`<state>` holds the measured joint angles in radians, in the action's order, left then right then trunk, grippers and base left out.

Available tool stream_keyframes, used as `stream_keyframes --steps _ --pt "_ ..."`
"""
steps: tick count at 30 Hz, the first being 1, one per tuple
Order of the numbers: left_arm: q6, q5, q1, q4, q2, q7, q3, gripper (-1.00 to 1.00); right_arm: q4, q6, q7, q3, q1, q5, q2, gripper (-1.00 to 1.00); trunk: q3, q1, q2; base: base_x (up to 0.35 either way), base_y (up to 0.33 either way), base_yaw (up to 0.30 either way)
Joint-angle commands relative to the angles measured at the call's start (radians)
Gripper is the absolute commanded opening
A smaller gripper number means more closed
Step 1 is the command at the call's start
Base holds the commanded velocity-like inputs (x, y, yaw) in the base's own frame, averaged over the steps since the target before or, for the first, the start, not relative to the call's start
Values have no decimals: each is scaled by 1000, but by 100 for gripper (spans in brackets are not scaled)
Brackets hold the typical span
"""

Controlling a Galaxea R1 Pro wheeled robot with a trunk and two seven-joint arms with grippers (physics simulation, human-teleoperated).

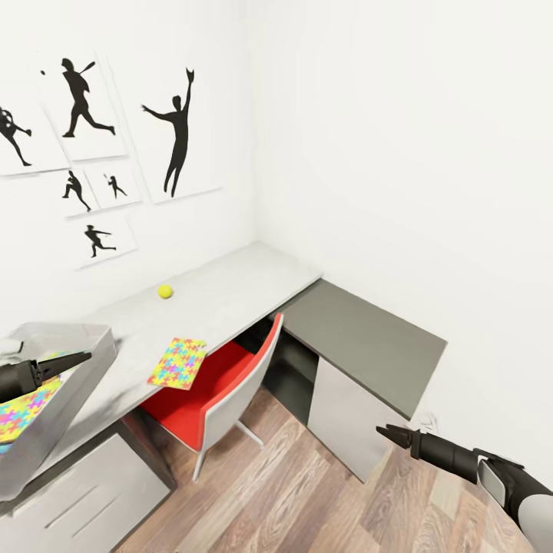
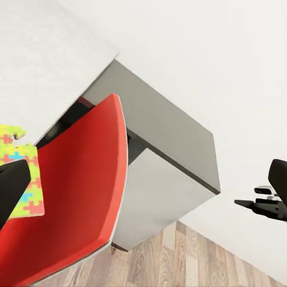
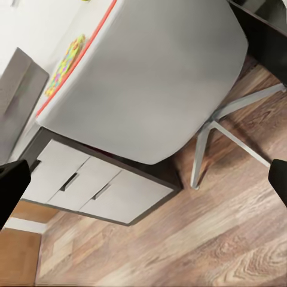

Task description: Put all the toys in the child's room - the three board games (two on the bed and one on the table), the two jigsaw puzzles on the table, and the tennis ball on the table - inside the toy box on the table in the child's room.

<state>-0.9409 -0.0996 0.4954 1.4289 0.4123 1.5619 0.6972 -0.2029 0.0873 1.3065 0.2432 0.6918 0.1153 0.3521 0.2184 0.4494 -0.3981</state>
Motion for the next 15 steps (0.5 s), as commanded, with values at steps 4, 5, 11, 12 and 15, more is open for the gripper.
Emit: stream_keyframes --steps 4,5,11,12,15 --pt "-10 -11 2 1 -1 9 1 100 0 7 3 -5 0 9 0 100 -3 1 -2 0 -2 206" --pt "-10 -10 2 1 -1 9 1 100 0 7 3 -5 0 9 0 100 -4 1 -2 0 -1 207" --pt "-9 -10 2 1 -1 9 1 100 0 7 4 -5 -1 9 -1 100 -11 1 -2 0 -1 208" --pt "-9 -11 2 1 -1 9 1 100 0 6 4 -5 -1 9 0 100 -12 1 -2 0 -6 209" --pt "-9 -10 2 1 -1 9 1 100 0 6 5 -5 -1 9 0 100 -15 1 -2 0 -46 209"
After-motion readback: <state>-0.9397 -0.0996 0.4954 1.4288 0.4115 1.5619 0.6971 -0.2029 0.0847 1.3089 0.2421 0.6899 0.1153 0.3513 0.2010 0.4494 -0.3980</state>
